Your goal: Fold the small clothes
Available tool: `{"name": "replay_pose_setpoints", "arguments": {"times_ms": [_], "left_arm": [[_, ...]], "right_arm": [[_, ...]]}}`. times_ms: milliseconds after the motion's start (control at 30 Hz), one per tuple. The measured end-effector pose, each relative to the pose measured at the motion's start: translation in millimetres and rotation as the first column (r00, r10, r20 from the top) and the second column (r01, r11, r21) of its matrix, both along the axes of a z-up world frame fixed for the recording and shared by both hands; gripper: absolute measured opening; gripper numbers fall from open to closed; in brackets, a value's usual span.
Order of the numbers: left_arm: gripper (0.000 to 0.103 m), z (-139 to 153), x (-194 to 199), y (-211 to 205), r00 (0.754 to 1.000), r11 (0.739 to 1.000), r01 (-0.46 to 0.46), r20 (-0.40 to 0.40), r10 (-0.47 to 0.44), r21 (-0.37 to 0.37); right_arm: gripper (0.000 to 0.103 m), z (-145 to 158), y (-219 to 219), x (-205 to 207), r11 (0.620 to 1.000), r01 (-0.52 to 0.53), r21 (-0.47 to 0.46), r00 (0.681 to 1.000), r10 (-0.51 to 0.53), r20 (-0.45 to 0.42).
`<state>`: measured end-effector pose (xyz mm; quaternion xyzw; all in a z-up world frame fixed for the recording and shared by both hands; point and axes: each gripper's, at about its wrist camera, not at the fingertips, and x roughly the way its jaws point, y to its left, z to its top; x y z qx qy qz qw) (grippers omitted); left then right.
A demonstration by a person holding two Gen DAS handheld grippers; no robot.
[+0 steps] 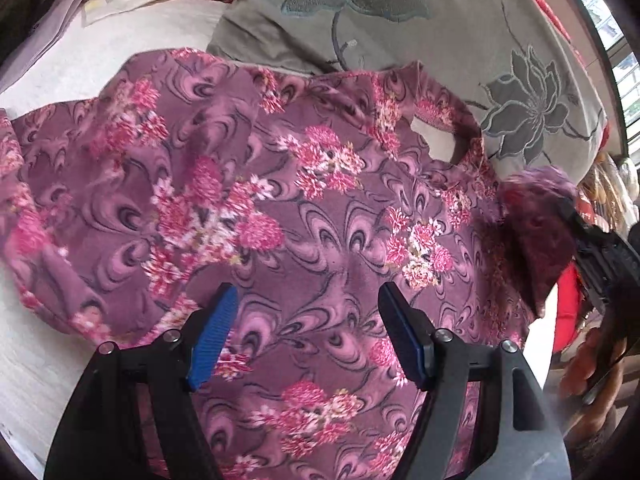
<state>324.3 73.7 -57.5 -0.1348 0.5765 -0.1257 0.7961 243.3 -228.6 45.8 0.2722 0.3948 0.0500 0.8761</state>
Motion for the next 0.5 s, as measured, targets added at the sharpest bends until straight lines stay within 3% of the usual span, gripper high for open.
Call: {"name": "replay_pose_setpoints", "arguments": {"times_ms": [233, 333, 400, 500], "left_arm": [[0.072, 19, 1, 43, 0.999, 0.999, -0.011, 0.045, 0.012, -0.034], [0.072, 21, -3, 48, 0.999, 0.998, -0.017, 0.044, 0.020, -0.053], [0.072, 22, -15, 46, 0.999, 0.997, -0.004, 0.040, 0.008, -0.076], [0.072, 21, -15, 25, 0.999, 0.993, 0.034, 0.029, -0.031, -0.111]], "right_arm": [[0.009, -14, 96, 12, 0.986, -0.163, -0.032, 0.986, 0.162, -0.034], [0.015, -26, 127, 12, 0.978, -0.208, -0.026, 0.977, 0.206, -0.062], [0.031, -42, 142, 7, 0.971, -0.238, 0.007, 0.966, 0.238, -0.104], [0.034, -60, 146, -9, 0.957, -0.279, 0.076, 0.942, 0.288, -0.171]]}}
